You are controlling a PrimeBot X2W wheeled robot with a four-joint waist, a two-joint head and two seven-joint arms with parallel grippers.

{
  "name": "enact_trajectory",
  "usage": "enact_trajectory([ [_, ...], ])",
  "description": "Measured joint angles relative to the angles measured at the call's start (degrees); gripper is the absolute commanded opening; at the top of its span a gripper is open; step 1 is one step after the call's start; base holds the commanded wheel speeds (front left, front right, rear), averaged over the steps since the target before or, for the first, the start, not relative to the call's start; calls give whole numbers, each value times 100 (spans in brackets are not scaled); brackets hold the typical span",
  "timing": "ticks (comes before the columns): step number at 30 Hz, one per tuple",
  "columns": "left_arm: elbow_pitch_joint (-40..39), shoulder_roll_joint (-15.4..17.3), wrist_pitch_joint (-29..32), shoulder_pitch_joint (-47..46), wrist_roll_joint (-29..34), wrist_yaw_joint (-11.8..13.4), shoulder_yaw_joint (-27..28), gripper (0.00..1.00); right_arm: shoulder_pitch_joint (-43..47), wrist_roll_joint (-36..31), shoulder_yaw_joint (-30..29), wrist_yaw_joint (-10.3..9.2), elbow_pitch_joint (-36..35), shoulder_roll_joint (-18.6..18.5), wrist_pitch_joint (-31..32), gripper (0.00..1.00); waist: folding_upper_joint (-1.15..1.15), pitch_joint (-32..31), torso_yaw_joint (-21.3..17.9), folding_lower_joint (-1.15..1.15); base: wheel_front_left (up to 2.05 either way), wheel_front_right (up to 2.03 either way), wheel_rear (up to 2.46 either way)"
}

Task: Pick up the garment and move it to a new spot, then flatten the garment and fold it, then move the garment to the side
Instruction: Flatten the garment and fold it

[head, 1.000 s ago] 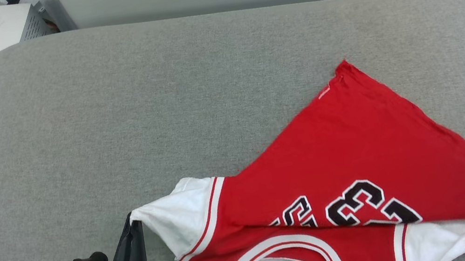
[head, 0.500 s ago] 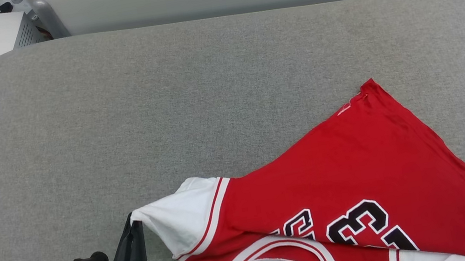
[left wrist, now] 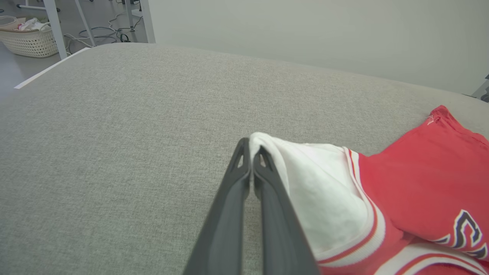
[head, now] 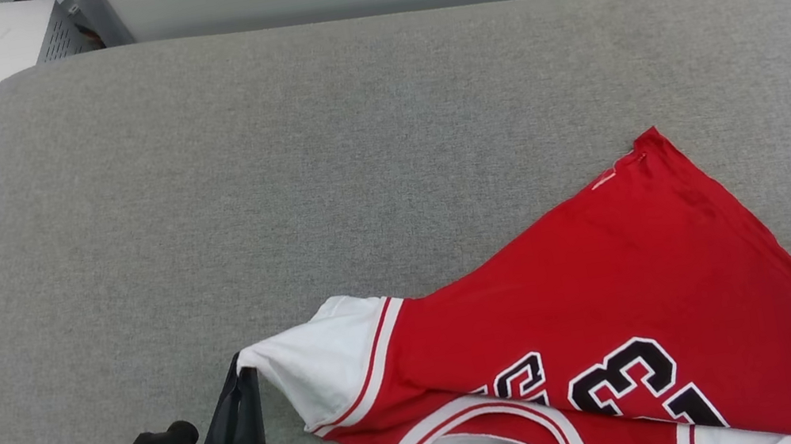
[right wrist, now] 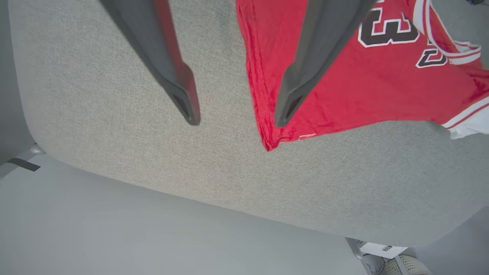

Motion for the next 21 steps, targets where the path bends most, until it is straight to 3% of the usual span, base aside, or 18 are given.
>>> enact_trajectory([
  [6, -22, -90, -51, -243, 9, -11, -147, 0, -1361, -87, 926, 0, 113, -67, 887, 100, 0, 274, 182, 0, 0, 0, 0],
  [14, 92, -346, -177, -630, 57, -104, -337, 0, -2868, -248, 2366, 0, 1154, -158, 2216, 100, 0, 729, 500, 1, 0, 0, 0],
  [21, 159, -493, -235, -840, 92, -168, -378, 0, -3502, -494, 3192, 0, 2016, -104, 2466, 100, 0, 1126, 754, 1, 0, 0, 0],
])
